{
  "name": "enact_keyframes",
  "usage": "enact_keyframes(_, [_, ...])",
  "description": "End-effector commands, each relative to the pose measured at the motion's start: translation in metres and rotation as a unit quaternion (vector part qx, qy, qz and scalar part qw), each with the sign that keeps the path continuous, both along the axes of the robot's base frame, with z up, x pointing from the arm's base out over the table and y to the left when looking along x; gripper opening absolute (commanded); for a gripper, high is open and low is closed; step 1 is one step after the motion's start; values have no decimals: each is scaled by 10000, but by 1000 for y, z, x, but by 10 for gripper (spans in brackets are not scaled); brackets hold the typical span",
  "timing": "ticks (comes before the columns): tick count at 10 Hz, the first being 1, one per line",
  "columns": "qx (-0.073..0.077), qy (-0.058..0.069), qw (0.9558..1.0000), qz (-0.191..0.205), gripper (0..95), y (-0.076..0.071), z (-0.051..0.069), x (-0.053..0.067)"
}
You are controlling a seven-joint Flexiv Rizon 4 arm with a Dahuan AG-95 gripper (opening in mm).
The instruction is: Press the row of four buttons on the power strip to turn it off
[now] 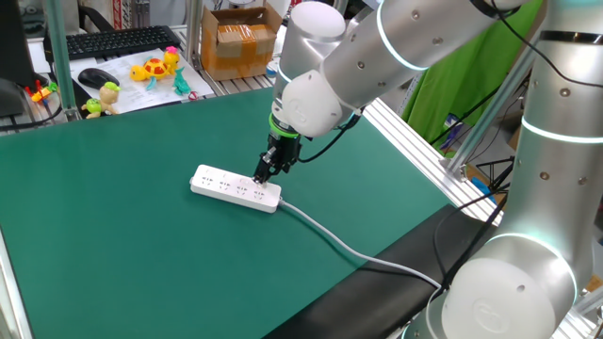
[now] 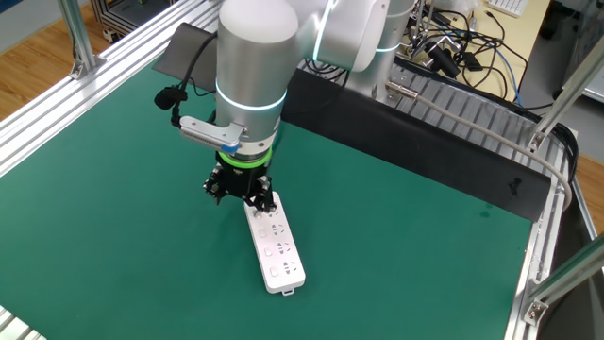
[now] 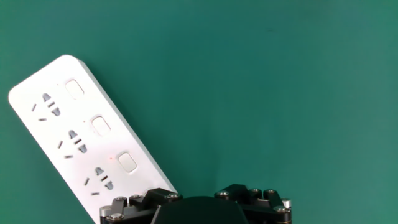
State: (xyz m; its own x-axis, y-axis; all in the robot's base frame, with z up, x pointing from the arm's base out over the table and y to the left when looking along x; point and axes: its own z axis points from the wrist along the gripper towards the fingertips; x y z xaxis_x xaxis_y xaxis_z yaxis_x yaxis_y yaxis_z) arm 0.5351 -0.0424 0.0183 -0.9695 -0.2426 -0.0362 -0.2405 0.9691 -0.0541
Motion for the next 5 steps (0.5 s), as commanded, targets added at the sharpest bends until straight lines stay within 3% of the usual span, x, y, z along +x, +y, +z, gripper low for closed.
enact_keyframes(1, [8, -8, 10000, 6, 760, -1, -2, 0])
enact_keyframes(3, [24, -5, 10000, 6, 760, 0, -2, -1])
enact_keyframes(5, [22, 0, 10000, -28, 760, 6, 7, 2])
